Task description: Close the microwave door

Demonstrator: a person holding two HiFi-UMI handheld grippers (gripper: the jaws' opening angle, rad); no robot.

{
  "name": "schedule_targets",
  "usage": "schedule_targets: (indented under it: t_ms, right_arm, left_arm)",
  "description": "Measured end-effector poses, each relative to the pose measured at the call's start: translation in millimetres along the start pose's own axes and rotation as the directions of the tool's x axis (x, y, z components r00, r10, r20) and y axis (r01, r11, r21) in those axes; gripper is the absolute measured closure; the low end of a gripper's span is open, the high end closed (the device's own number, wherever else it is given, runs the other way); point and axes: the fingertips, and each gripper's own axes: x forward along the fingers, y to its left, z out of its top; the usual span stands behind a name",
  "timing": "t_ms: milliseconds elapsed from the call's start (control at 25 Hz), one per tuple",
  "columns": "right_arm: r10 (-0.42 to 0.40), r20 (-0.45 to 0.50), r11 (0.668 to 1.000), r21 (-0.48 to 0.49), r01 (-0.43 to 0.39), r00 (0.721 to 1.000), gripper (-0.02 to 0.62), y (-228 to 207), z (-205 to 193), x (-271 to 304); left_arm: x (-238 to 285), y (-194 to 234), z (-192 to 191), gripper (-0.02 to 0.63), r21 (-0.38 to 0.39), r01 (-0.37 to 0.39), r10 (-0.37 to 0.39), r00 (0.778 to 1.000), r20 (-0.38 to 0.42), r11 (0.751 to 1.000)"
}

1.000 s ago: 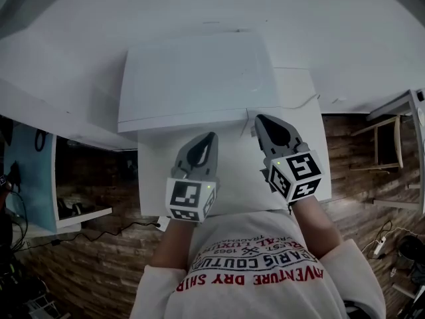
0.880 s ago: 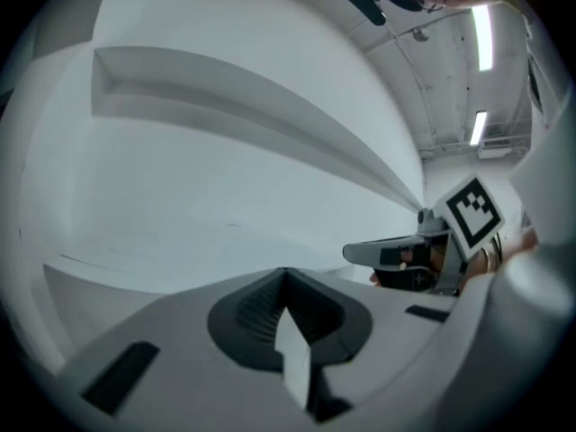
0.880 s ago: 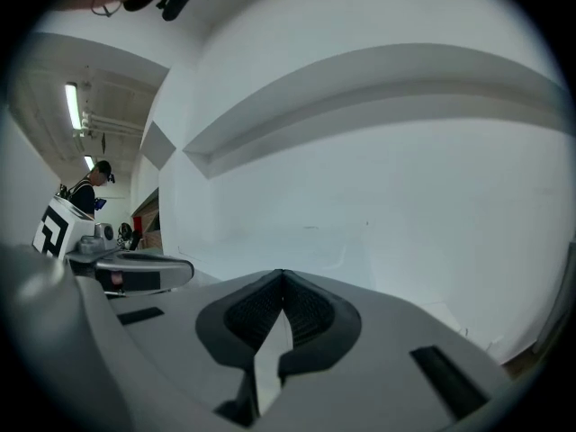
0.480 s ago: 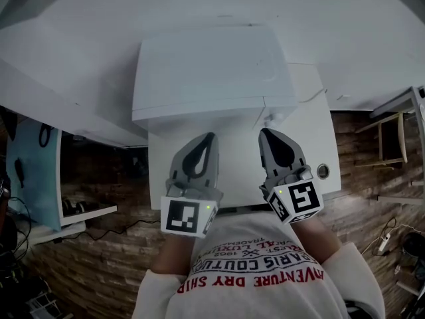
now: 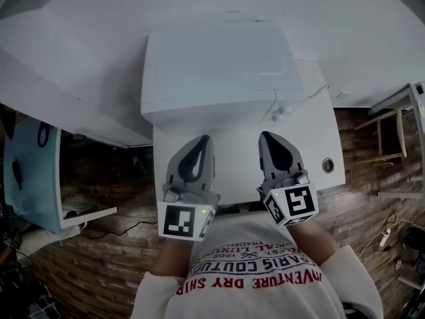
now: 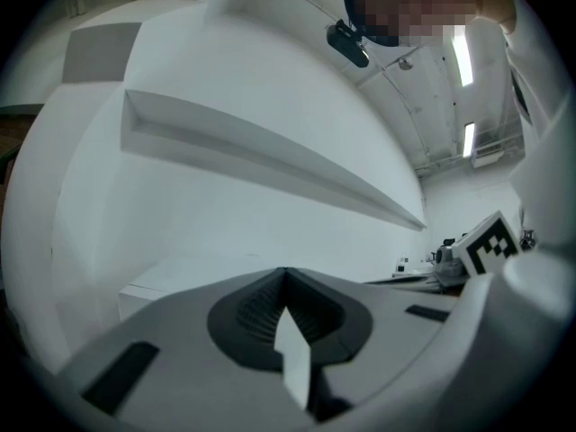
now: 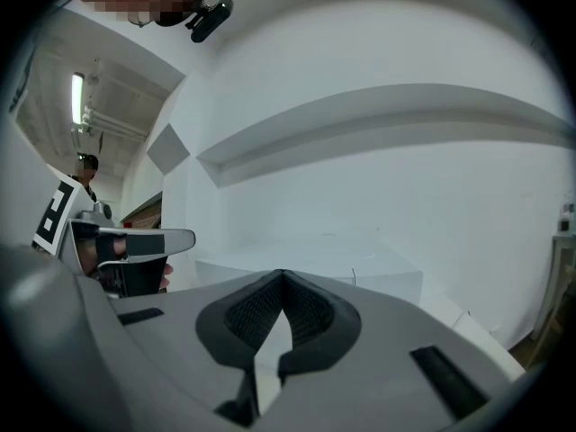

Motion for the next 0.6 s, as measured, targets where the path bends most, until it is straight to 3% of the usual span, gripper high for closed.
schedule_targets:
  t_ms: [600]
  right_arm:
    - [-0.022,-0.047,1.000,-0.013,0.021,0.999,0.583,9.2,-6.1,6.9]
  left_arm:
    - [-2.5,4.6,-8.4,0.601,-0.005,0.014,-0.015,1.000,-0.010,1.000]
